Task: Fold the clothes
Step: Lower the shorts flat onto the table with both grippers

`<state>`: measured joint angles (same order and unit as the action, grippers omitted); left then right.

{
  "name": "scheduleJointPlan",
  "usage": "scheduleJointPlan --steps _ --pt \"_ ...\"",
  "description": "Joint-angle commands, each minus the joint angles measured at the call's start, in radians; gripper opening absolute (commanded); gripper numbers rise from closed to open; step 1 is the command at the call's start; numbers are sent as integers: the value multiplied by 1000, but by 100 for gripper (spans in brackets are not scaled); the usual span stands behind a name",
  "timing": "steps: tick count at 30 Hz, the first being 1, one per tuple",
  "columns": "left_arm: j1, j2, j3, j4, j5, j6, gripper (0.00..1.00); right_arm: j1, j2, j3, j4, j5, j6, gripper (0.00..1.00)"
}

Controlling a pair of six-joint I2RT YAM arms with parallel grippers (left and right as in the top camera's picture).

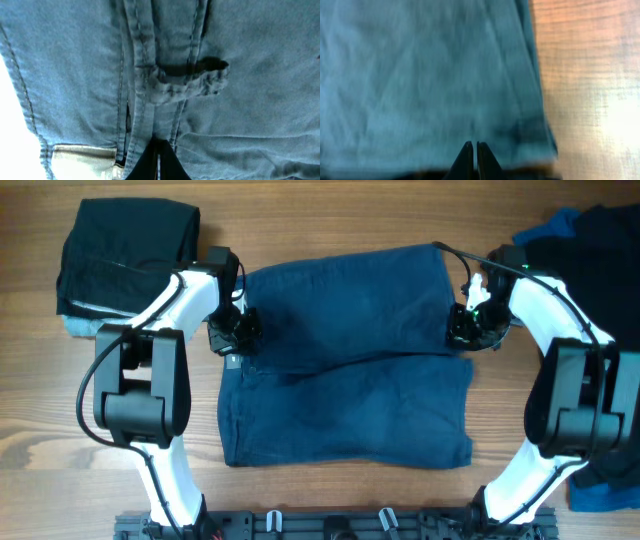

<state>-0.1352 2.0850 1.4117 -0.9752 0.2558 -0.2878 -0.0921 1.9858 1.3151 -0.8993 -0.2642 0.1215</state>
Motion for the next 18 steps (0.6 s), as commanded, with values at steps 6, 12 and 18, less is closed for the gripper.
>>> scheduleJointPlan --steps 6,12,18 --pt "8 86 -5 195 -24 -8 4 3 77 -4 168 11 -40 16" --pt "8 124 -5 438 -30 -8 4 3 77 -4 325 108 -30 16" --pt "8 124 -5 581 -87 -16 4 3 77 -4 497 138 -18 27"
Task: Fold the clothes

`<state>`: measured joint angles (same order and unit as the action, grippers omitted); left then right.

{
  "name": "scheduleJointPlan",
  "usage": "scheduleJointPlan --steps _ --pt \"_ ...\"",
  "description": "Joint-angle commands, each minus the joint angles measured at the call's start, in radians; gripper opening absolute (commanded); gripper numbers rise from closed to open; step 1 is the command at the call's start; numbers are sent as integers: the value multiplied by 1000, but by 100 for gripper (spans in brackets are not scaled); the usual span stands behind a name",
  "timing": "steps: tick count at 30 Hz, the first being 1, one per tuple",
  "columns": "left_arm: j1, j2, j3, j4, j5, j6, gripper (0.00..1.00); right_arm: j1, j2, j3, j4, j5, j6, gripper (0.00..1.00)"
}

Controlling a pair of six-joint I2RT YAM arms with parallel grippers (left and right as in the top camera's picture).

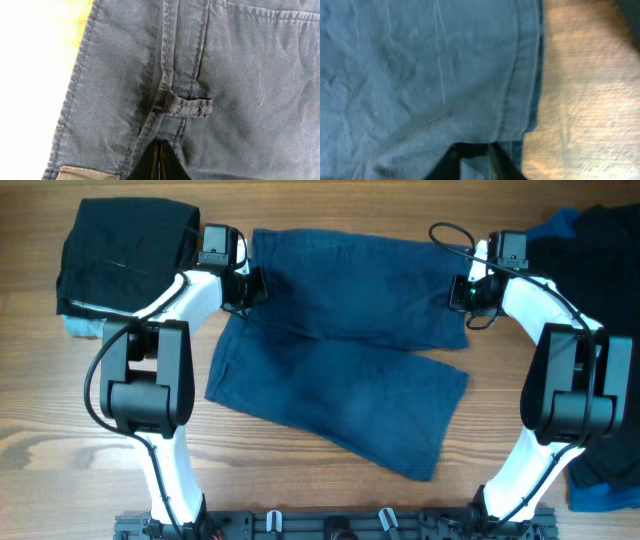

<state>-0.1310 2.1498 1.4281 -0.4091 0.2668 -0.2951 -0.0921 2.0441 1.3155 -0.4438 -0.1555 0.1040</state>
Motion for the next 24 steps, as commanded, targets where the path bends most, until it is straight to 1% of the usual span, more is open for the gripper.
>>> scheduleJointPlan --steps 1,4,5,7,9,11,12,13,14,15,16,17,20,22,24 --pt "4 59 -21 18 -98 -9 4 2 18 0 62 30 -1 29" --pt "5 59 -21 30 -105 -9 4 -6 18 87 40 -1 -8 33" --pt "3 59 -20 35 -104 -8 4 -6 16 139 -21 -27 -31 38" --pt "3 49 -5 34 -104 0 4 -6 6 238 -165 -23 -49 44" --pt "4 9 16 26 -103 -1 4 -6 -20 351 -360 -20 -47 47" --pt "-1 -58 30 13 -76 -1 4 -5 -56 386 -457 -24 -43 47" --pt "-7 -88 32 8 -73 -1 4 -5 -59 386 -478 -24 -19 47" --pt "-17 -121 33 -2 -73 -1 4 -5 -53 383 -501 -24 -1 43" --pt "-33 -161 33 -19 -73 2 4 -5 -48 369 -520 -25 8 43" --pt "-46 -187 33 -30 -55 35 4 -5 -48 359 -529 -25 8 44" --pt "-61 -212 33 -41 -14 95 4 -5 -48 354 -542 -23 6 52" --pt "-79 -234 33 -59 16 145 4 -5 -48 352 -544 -23 2 99" --pt "-135 -220 32 -111 15 214 4 -5 -48 352 -528 -24 3 99" --pt "-148 -182 32 -93 -15 214 4 -5 -48 352 -495 -24 3 100" --pt "-146 -107 32 -58 -49 214 4 -5 -48 352 -449 -24 3 99"
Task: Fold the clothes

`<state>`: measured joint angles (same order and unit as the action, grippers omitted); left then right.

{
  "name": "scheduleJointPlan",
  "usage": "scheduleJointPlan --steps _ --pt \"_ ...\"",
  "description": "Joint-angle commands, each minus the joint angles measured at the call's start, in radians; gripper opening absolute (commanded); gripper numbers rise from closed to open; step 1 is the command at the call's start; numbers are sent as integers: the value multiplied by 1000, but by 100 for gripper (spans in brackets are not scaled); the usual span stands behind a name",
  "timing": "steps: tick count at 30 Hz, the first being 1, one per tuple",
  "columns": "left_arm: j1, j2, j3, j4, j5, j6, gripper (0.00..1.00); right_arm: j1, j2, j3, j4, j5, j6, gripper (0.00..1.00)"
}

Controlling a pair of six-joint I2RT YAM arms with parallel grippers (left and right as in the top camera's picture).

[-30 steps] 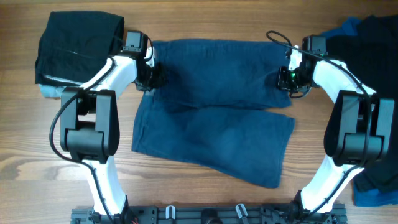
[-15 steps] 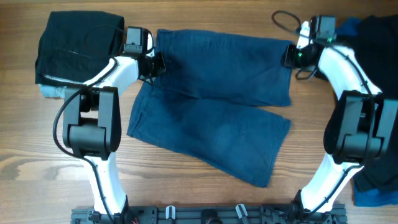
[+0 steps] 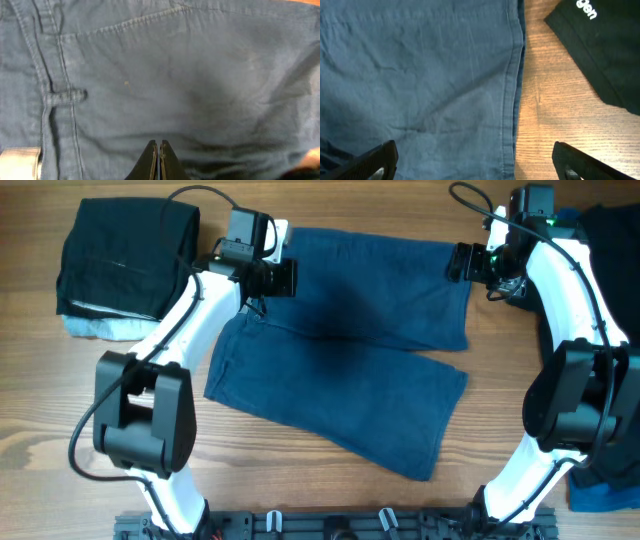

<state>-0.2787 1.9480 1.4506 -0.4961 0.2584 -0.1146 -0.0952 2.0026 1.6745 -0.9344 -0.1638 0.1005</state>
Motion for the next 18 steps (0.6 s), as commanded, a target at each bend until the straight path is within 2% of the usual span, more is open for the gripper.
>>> scheduleJointPlan --steps 1,4,6,9,13,16,18 --pt "2 115 10 34 -48 33 4 -2 -6 -7 62 -16 6 99" --pt "4 209 10 55 -150 33 4 -3 -6 -7 129 -16 7 99" --pt "15 251 10 56 -157 29 4 -3 -6 -7 147 -16 7 99" --pt "55 259 10 35 -277 -159 4 -3 -6 -7 150 -16 7 100" --pt "137 259 8 -32 -300 -407 4 -3 -6 -7 150 -15 7 100" --pt "145 259 8 -10 -218 -414 4 -3 -6 -7 150 -15 7 100" --pt "135 235 24 25 -134 -346 4 -3 -6 -7 150 -16 7 100"
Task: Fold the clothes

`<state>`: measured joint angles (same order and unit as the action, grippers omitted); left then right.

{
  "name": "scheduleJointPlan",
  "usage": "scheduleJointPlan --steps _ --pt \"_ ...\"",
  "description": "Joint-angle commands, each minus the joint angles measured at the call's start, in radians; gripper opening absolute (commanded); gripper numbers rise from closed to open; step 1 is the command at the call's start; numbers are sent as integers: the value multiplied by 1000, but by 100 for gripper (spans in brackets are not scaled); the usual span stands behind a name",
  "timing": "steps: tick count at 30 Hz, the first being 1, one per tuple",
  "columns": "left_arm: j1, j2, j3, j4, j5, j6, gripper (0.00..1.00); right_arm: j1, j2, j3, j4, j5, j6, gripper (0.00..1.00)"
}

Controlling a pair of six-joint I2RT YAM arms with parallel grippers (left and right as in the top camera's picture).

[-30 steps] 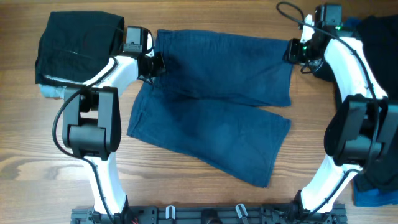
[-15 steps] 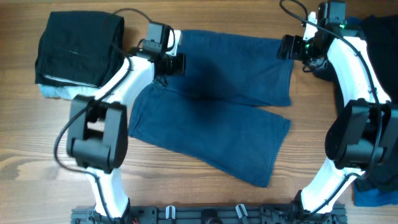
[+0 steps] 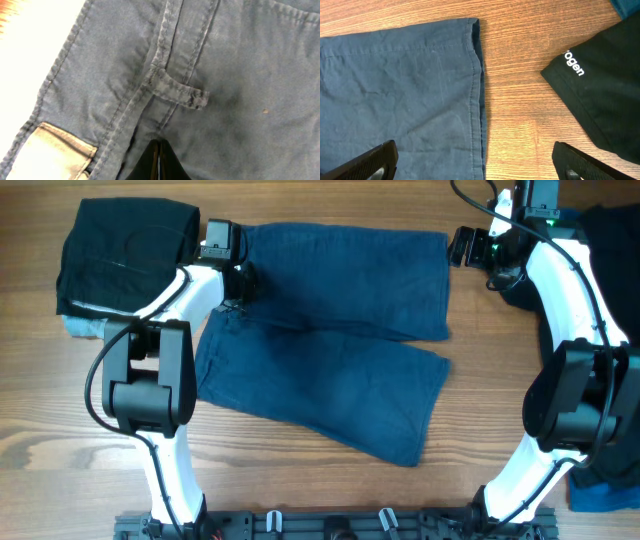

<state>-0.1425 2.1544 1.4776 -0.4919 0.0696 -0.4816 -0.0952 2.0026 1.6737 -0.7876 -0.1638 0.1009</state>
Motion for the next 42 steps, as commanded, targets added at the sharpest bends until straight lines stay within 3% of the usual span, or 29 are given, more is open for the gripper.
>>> scheduleJointPlan --steps 1,5,8,11,13,15,16,20,23,24,25,30,37,42 --pt "-11 0 18 23 79 33 4 -3 -6 -6 3 -15 6 99" --pt "-59 -221 64 -20 135 35 4 -3 -6 -6 3 -15 6 100" --pt "-71 -377 64 -167 135 82 4 -3 -6 -6 7 -23 18 100" --pt "-50 -451 64 -348 123 86 4 -3 -6 -6 -26 -134 219 100" --pt "-44 -447 58 -435 68 86 6 -3 -6 -6 -72 -196 113 97" --pt "-44 -438 58 -508 18 86 9 0 -2 -25 -211 -212 119 36" --pt "-44 -433 58 -529 14 86 9 0 -2 -63 -278 -176 138 22" --pt "-44 -405 58 -534 -7 87 11 0 -2 -315 -80 -148 154 9" --pt "-44 -398 58 -535 -16 87 11 0 -2 -388 -3 -150 135 8" --pt "-44 -398 58 -535 -15 86 12 0 -2 -401 3 -149 137 13" --pt "-44 -397 58 -536 -16 86 12 0 -2 -416 10 -142 138 41" --pt "-44 -397 58 -552 -16 87 14 -64 -2 -405 -15 -142 198 52" --pt "-45 -397 58 -553 -15 109 17 -227 -4 -412 -243 -385 146 54" --pt "-45 -397 58 -556 -15 109 18 -218 -4 -512 -158 -570 182 53"
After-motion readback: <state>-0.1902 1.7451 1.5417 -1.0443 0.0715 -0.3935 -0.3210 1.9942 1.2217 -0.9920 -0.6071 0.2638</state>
